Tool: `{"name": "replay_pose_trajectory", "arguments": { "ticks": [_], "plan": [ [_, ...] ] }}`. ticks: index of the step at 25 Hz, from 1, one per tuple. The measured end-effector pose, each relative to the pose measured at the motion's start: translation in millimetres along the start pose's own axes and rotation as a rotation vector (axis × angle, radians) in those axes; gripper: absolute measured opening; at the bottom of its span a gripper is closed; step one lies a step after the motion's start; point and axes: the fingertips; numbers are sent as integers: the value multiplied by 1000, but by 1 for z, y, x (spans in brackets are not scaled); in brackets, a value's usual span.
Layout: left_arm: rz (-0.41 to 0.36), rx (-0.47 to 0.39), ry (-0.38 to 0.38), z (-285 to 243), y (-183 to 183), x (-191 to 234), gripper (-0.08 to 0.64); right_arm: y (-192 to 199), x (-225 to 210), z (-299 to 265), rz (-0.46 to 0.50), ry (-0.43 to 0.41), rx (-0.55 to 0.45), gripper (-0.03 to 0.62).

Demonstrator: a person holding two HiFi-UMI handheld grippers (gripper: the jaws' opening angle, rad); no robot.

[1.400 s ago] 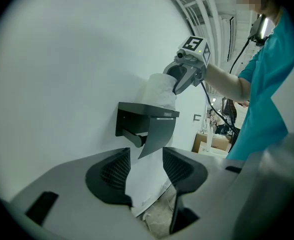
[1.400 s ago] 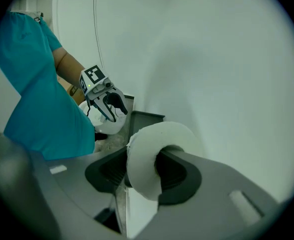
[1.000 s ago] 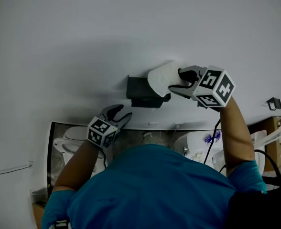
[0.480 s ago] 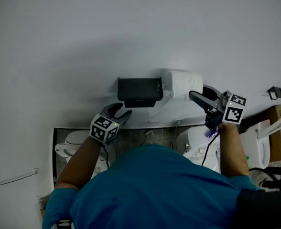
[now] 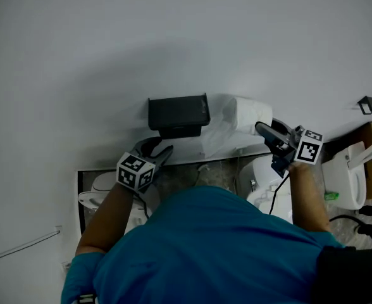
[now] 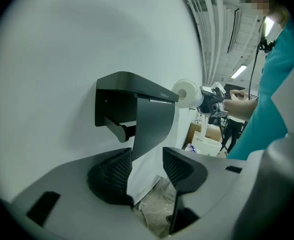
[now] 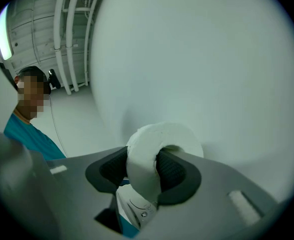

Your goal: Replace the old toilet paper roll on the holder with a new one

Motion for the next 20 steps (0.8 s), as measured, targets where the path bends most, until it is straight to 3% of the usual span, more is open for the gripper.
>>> {"name": "replay_pose_trajectory", "arguments": {
  "ticks": [7, 10, 15, 20],
  "plan": [
    [-2, 19, 78, 21, 5, -18, 184, 21, -17, 0, -51, -8, 12, 164],
    [76, -26, 136, 34, 0, -24, 37, 38, -29, -3, -105, -18, 22, 164],
    [163, -68, 216, 44, -2, -25, 38, 75, -50, -24, -207, -57, 47, 164],
    [226, -94, 284, 54, -3, -17, 43, 101, -64, -61, -341, -156, 25, 164]
  ]
}}
Point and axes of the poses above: the fingertips, and each gripper's own axes: z backward along the fingers, x to its left, y out of its underside, and after that the axes turned 4 degrees about x, right-handed
